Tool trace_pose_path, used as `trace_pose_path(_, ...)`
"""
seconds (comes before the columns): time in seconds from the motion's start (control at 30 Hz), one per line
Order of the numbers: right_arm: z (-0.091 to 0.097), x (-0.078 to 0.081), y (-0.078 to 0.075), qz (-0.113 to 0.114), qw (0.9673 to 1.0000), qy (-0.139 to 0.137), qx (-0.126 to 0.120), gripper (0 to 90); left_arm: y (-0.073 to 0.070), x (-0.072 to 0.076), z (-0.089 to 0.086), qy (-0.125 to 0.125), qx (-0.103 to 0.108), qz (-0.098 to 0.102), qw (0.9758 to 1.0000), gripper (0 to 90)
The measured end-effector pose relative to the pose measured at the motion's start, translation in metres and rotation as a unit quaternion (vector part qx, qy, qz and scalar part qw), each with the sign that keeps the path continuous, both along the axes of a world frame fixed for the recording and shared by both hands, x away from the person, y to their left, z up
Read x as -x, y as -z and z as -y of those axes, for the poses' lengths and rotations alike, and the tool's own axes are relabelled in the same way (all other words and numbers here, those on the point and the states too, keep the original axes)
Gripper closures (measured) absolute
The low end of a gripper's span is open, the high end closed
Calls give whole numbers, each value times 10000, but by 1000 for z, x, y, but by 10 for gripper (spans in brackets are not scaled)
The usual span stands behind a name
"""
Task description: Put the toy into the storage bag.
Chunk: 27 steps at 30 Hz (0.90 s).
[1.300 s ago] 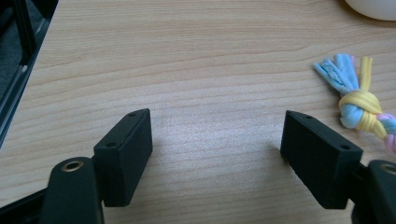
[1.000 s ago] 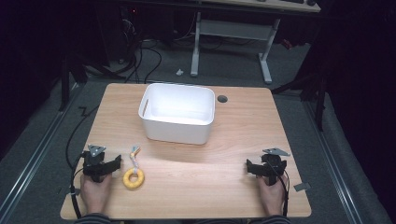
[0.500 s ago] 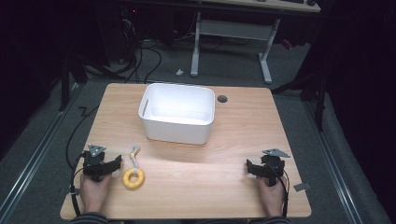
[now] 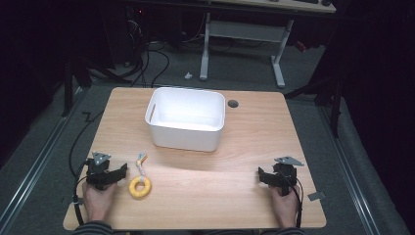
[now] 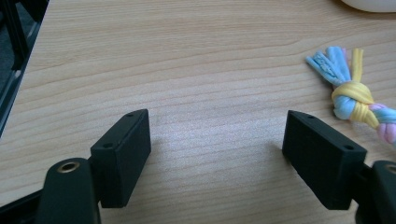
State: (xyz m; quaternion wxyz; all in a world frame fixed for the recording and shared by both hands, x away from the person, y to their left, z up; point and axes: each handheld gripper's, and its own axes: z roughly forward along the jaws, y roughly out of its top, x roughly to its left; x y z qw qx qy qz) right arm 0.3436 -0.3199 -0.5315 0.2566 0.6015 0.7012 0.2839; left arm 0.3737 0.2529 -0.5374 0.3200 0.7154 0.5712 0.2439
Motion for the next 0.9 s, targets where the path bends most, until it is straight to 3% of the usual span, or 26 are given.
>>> trace_pose_path(0.3, 0, 0, 0, 0, 10000, -2, -3, 145, -7, 6, -4, 228, 265, -43, 9994, 272)
trace_pose_path(0.63, 0, 0, 0, -1, 10000, -5, -6, 146, -28, 17, -7, 430, 267, 12, 9987, 319)
trace_pose_path(0.73, 0, 0, 0, 0, 10000, -5, -6, 146, -35, 22, -4, 645, 198, 8, 9977, 332)
trace_pose_path(0.9, 0, 0, 0, -1, 10000, -6, -6, 146, -41, 27, -1, 770, 176, 4, 9969, 347)
